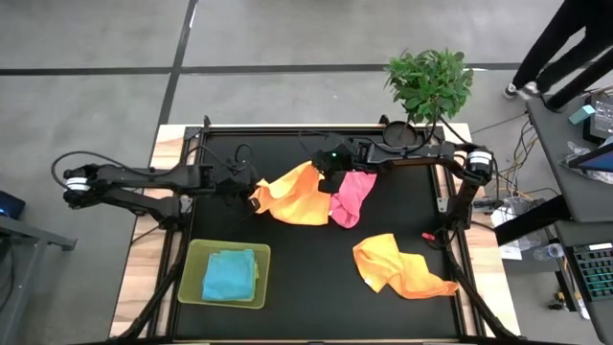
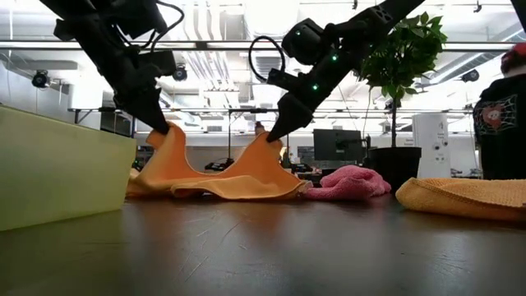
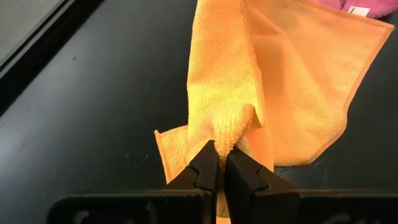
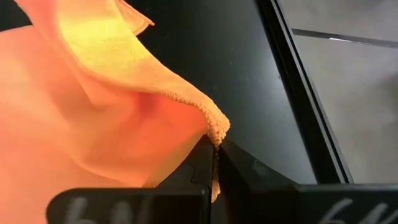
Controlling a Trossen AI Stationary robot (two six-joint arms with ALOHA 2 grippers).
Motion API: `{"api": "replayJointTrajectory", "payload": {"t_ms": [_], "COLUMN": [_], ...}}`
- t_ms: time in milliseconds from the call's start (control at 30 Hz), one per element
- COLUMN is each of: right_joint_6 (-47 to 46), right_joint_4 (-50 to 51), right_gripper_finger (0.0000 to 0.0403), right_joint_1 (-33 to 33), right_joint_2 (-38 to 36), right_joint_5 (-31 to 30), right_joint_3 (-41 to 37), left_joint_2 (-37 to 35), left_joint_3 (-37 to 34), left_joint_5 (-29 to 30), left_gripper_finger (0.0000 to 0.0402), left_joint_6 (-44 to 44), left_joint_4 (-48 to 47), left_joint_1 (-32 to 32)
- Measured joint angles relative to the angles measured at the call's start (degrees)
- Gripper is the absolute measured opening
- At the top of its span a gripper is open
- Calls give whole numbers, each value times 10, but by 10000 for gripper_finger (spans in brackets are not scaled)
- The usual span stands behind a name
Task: Fold microfiber towels
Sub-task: Fold the left orange microfiber towel
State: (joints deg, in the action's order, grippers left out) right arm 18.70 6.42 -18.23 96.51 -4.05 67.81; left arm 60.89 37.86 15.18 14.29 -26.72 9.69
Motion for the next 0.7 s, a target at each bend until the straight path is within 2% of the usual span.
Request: {"api": "replayJointTrajectory", "payload": {"t_ms": [167,267,333,500,700], "right_joint_6": [10,38,66,110,163], "right_joint_4": [0,10,21,77,96], "right_gripper_finger": [8,8,8,8,8], "right_joint_1": [-2,-3,-8,-22,-62], "right_joint_2": [-1,-7,-15,-27,-27], "right_joint_5": [-2,-33,-55,-62,-59], "right_joint_3": [0,5,18,85,152], "left_joint_2": [2,-3,-10,-20,-21], "left_joint_3": [0,16,40,113,177], "left_joint_5": [0,0,-1,-1,-1], "left_gripper_finger": [0,0,0,0,0], "left_joint_6": [-4,-33,-69,-182,-300], "left_joint_4": [14,0,0,-5,-63], "left_joint_1": [1,3,11,46,127]}}
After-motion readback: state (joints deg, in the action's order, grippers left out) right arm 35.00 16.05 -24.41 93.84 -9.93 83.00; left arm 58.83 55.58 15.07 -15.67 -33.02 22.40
